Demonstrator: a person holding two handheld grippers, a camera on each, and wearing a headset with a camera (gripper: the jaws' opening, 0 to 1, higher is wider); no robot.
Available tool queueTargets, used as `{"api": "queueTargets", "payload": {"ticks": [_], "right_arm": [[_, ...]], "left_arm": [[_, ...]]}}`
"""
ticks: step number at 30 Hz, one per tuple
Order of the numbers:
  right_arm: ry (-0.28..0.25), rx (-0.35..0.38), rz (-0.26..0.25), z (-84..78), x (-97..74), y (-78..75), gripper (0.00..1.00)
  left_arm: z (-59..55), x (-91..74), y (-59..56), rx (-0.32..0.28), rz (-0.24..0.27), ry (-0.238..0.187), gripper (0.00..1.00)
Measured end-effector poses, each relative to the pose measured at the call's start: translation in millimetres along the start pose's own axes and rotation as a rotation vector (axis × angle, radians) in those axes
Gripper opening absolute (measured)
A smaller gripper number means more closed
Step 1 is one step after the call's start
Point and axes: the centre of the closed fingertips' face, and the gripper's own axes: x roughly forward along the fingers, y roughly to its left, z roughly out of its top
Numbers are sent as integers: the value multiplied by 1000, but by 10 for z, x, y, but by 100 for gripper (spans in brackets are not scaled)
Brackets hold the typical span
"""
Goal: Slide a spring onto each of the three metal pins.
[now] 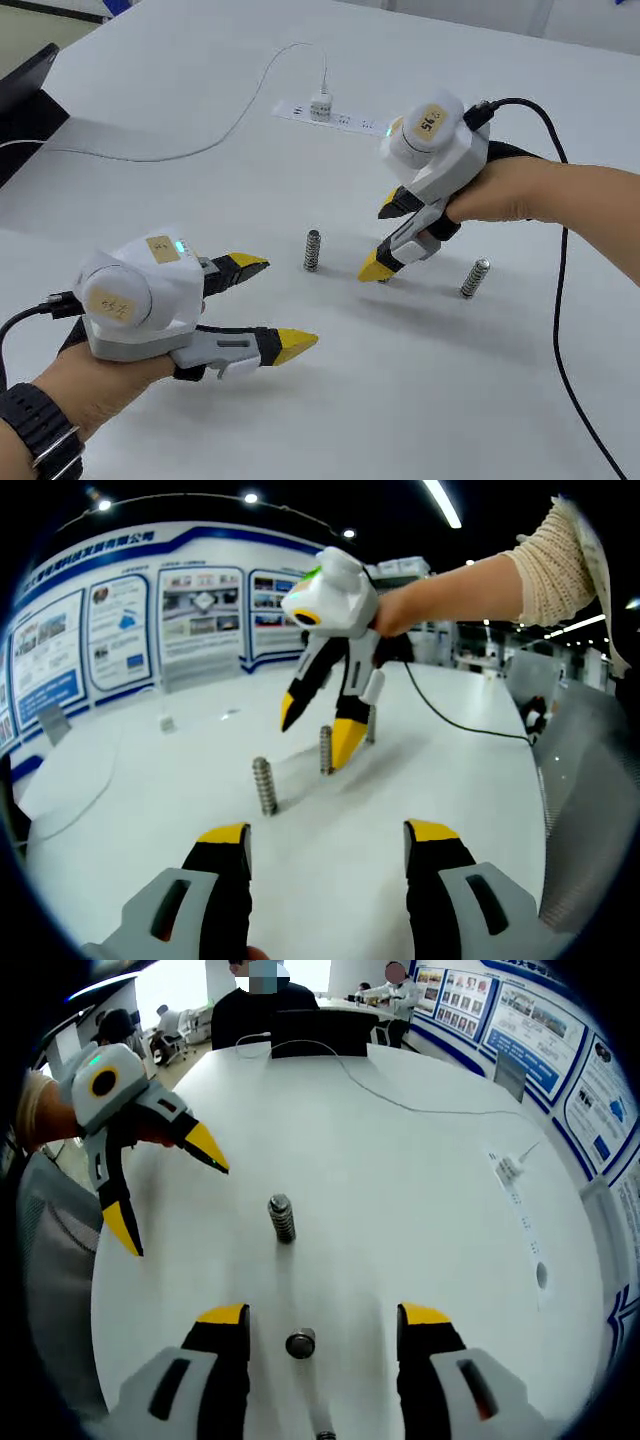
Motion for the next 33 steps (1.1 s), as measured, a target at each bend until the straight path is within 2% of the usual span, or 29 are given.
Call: {"api": "queueTargets", "payload": {"ticks": [16,25,33], "right_arm": [[-76,146,-70,-346,-294,-108,64],[-118,205,-113,-511,-474,-155,65],[-143,242,-150,-692,-613,-136,66]], "left_arm": [[34,-6,26,3,5,14,64],[81,-2,61,4,11,13,65],[100,5,62,8,11,17,66]]}}
